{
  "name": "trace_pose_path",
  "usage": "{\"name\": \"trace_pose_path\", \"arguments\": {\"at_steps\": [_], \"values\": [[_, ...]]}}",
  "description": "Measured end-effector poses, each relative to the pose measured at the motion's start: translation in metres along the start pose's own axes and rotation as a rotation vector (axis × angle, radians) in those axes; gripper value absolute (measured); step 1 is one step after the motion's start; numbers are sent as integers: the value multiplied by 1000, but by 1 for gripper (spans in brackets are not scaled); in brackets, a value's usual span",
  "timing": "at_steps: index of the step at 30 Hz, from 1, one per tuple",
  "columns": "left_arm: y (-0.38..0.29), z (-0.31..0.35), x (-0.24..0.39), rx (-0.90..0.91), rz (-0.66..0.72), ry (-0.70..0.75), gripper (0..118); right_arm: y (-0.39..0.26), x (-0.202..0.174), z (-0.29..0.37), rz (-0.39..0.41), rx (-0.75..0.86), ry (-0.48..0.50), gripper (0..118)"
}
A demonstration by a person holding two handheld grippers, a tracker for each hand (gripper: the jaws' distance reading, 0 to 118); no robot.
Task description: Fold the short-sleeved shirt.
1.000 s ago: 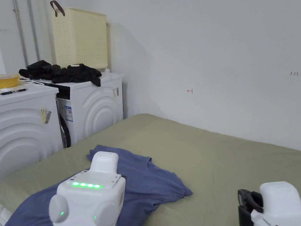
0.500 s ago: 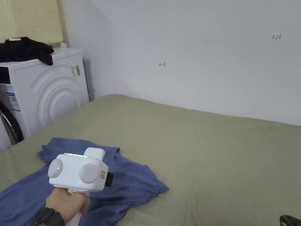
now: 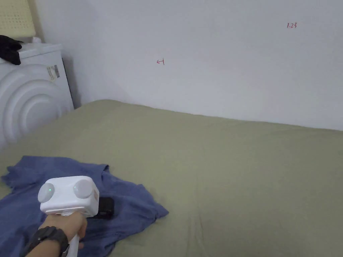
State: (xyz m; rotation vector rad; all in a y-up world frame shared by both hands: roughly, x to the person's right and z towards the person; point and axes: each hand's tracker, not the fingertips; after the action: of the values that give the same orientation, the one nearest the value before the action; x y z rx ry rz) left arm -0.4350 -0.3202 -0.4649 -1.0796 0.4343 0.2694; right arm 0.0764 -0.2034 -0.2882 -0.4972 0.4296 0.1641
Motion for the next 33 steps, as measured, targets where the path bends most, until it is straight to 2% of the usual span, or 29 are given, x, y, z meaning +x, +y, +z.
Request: {"name": "trace_pose_path", "arguments": {"at_steps": [4, 6, 8, 10, 11, 13, 15, 20, 23, 28, 33], "values": [[-18, 7, -7, 56, 117, -51, 106, 0, 0, 4, -17, 10, 17, 2], [-21, 18, -6, 41, 96, -68, 91, -1, -1, 7, -23, 22, 19, 2], [-22, 30, -3, 59, 88, -108, 61, -4, -2, 10, -22, 25, 20, 2], [-18, 36, -1, 85, 66, -111, 4, -5, -3, 12, -3, 28, 16, 2], [-19, 38, -1, 97, 61, -102, 1, -6, -4, 13, 0, 27, 14, 2], [-18, 39, -3, 93, 121, -228, 1, -7, -3, 16, 1, 22, 9, 2], [-21, 49, 1, 133, 127, -191, 1, -8, -3, 21, 0, 20, 5, 2], [-17, 81, 6, 220, 85, -222, 1, -9, 4, 32, 0, 24, -16, 2], [-11, 98, 10, 249, 92, -261, 1, -10, 11, 39, -35, 36, -25, 2], [-13, 122, 54, 291, -27, -306, 1, -13, 22, 55, -82, 66, -44, 2], [-22, 141, 150, 310, -205, -431, 1, -16, 41, 71, -96, 75, -113, 2]]}}
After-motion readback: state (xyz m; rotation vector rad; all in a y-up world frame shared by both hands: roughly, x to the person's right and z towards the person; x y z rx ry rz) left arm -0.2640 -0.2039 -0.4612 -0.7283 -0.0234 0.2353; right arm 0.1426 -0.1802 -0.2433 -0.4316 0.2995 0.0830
